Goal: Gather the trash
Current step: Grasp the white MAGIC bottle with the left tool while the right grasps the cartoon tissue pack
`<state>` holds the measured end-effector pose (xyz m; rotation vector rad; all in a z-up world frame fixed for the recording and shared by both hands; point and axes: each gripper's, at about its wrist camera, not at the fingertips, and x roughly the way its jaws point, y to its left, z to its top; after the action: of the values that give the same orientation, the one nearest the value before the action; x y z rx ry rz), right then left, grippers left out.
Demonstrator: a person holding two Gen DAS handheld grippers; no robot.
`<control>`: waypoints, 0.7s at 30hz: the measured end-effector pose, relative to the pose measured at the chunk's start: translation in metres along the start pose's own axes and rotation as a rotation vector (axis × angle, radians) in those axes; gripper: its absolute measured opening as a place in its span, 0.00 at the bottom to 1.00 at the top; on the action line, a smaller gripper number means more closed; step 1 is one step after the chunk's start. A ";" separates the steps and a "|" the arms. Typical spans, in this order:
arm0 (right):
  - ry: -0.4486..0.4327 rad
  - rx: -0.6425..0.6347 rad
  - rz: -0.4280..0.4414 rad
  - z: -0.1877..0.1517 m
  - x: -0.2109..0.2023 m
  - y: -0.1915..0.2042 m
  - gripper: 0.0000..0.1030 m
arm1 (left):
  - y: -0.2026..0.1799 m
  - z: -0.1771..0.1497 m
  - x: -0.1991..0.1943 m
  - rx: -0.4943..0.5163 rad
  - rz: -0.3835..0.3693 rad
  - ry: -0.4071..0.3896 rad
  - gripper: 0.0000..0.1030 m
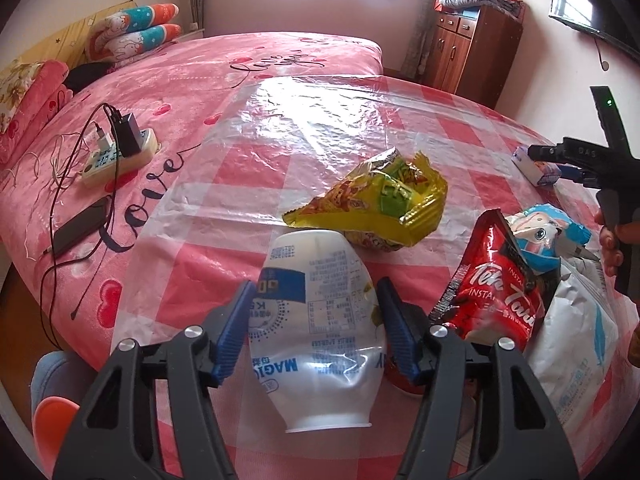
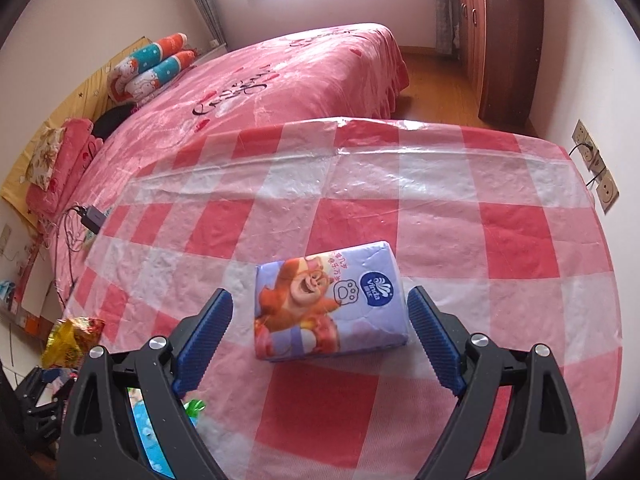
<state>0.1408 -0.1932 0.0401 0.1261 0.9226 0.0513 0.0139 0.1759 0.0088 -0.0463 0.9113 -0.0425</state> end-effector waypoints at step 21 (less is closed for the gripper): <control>-0.055 -0.095 -0.126 -0.025 -0.004 0.016 0.72 | 0.004 -0.008 -0.007 -0.023 -0.027 -0.016 0.61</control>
<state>0.1190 -0.1753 0.0305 -0.0190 0.8700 -0.0253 0.0032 0.1806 0.0091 -0.0808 0.8947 -0.0567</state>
